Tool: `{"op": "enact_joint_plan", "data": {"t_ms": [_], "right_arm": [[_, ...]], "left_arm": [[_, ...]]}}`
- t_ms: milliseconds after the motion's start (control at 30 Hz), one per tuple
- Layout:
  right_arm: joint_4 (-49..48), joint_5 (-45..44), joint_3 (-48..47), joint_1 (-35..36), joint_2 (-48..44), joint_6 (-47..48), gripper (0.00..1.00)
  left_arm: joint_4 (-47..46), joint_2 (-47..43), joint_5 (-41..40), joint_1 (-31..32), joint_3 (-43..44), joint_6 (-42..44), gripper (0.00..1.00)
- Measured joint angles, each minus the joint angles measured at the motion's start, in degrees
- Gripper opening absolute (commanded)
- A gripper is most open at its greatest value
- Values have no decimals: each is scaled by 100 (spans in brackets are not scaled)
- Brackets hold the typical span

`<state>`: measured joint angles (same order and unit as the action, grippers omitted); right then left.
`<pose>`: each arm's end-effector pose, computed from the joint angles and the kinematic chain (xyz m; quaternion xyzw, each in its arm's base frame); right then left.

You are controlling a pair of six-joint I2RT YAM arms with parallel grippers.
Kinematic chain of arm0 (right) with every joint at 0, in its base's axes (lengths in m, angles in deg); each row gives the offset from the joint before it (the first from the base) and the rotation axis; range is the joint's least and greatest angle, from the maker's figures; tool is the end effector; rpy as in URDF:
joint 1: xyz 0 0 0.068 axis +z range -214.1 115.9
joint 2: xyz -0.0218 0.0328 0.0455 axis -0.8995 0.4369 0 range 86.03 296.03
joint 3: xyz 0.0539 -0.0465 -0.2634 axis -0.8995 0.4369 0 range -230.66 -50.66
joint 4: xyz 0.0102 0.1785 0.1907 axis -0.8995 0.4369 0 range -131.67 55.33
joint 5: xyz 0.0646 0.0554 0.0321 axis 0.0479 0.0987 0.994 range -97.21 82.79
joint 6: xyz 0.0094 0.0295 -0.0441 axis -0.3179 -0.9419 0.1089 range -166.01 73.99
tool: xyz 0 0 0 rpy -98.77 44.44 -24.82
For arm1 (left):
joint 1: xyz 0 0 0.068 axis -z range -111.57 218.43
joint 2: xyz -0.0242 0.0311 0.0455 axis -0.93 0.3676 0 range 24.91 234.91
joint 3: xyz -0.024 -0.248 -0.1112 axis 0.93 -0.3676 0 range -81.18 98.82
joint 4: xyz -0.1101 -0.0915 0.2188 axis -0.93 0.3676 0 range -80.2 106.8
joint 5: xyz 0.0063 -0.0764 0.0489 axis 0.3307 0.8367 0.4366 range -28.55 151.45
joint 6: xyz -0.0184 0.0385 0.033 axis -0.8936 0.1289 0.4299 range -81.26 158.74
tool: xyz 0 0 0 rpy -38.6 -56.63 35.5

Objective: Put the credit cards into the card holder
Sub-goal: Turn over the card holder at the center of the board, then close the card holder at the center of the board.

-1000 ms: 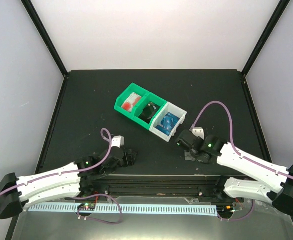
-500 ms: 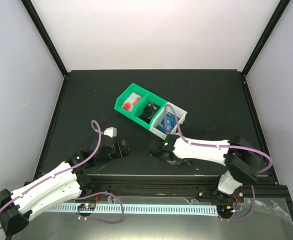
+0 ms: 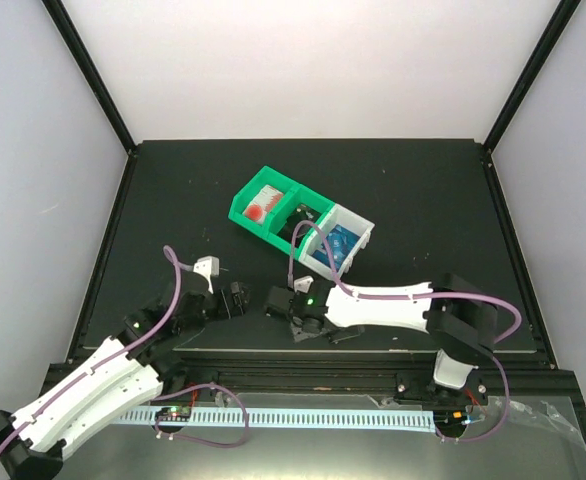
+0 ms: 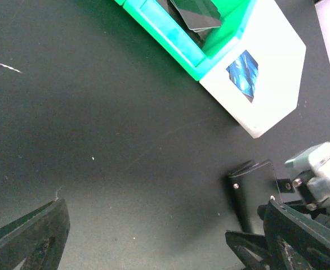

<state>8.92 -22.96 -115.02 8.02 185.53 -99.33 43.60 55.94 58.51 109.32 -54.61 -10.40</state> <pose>0.1033 0.2887 0.1740 -0.1566 0.9774 -0.0300 0.1386 0.0985 -0.0830 0.2225 -0.0759 0.8964 -0.2921 0.3247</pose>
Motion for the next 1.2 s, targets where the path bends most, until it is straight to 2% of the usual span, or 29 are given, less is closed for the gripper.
{"op": "enact_joint_plan", "data": {"t_ms": [100, 233, 400, 533, 667, 1000, 1067, 1200], "right_arm": [[-385, 164, 44, 2, -313, 74, 63], [-774, 179, 313, -31, -1185, 48, 61], [-570, -149, 920, -343, -2122, -160, 60], [-229, -337, 1497, -664, -2450, -236, 56], [-87, -354, 2037, -1016, -2726, -144, 48], [-525, -173, 2205, -1434, -2778, 439, 46], [-634, -138, 2205, -1460, -2695, 533, 41], [-787, -74, 2201, -1480, -2450, 678, 23]], "left_arm": [[46, -81, 114, -15, 0, 101, 99], [-181, -57, 562, -37, -72, 267, 99], [-1495, -33, 1491, -37, -782, 81, 99], [-2444, 323, 2004, -35, -1316, -280, 97], [-3001, 846, 2223, 22, -1355, -507, 92], [-4109, 2107, 2378, 514, -1366, -881, 90], [-4190, 2245, 2374, 586, -1366, -903, 90], [-4321, 2533, 2354, 743, -1362, -999, 89]]}}
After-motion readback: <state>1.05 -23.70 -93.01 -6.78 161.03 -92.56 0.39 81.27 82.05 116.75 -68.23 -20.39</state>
